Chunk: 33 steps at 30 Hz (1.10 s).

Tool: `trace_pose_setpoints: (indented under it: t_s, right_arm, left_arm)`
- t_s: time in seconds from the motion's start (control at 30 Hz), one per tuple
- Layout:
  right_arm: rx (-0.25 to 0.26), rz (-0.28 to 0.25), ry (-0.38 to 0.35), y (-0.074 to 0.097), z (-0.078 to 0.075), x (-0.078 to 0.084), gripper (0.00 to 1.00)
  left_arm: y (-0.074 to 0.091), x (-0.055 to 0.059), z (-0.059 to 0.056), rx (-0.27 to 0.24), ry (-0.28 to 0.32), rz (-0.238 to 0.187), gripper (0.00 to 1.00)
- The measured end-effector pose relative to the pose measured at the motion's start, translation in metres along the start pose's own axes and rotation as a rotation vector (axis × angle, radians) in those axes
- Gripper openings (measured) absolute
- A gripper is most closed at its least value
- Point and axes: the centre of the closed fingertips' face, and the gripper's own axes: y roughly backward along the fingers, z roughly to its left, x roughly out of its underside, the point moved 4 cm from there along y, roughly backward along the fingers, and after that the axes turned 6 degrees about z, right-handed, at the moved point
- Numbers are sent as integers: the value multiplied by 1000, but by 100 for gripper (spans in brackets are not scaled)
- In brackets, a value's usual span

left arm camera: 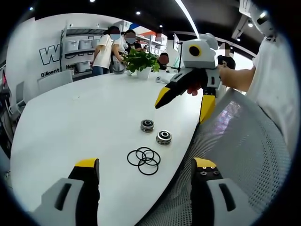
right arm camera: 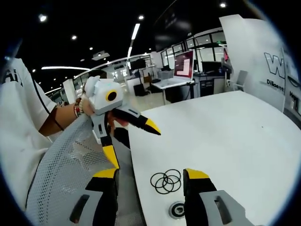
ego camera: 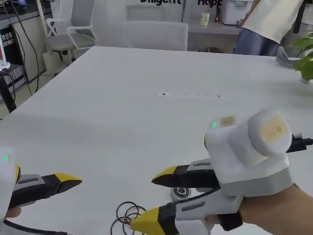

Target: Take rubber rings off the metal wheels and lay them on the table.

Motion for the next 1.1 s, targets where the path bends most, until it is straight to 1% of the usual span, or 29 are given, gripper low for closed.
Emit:
trace_pose_setpoints:
  t_s: [0.17, 0.23, 0.3, 0.33, 0.37, 0.47, 0.57, 0.67, 0.77, 0.97, 1.1]
  right_arm:
    - [30, -32, 1, 19, -5, 2, 59]
    - [37, -44, -1, 26, -7, 2, 64]
    - [47, -45, 1, 32, -9, 4, 70]
    - [53, -44, 5, 34, -10, 5, 72]
    - [62, -41, 8, 38, -12, 8, 73]
    - [81, -47, 4, 47, -17, 14, 78]
    - [98, -68, -34, 55, -21, 20, 88]
    - [125, -102, -36, 63, -24, 22, 94]
    - [143, -128, -47, 71, -29, 24, 97]
    - [185, -147, -53, 81, -35, 32, 99]
    - [212, -192, -72, 88, -39, 38, 99]
  left_arm:
    - [0, 0, 0, 5, 3, -3, 79]
    - [-1, 0, 0, 7, -4, 1, 81]
    - [-2, 1, 1, 8, -13, 14, 83]
    - [-3, 3, 1, 9, -21, 27, 83]
    - [-3, 3, 1, 10, -26, 32, 83]
    - [-3, 2, 0, 16, -32, 30, 85]
    - [-2, 3, 1, 13, -32, 31, 86]
    - [-2, 3, 4, 6, -33, 39, 86]
    - [-1, 4, 5, 0, -34, 46, 86]
    - [2, 3, 9, -9, -28, 41, 87]
    - [5, 3, 13, -22, -22, 30, 87]
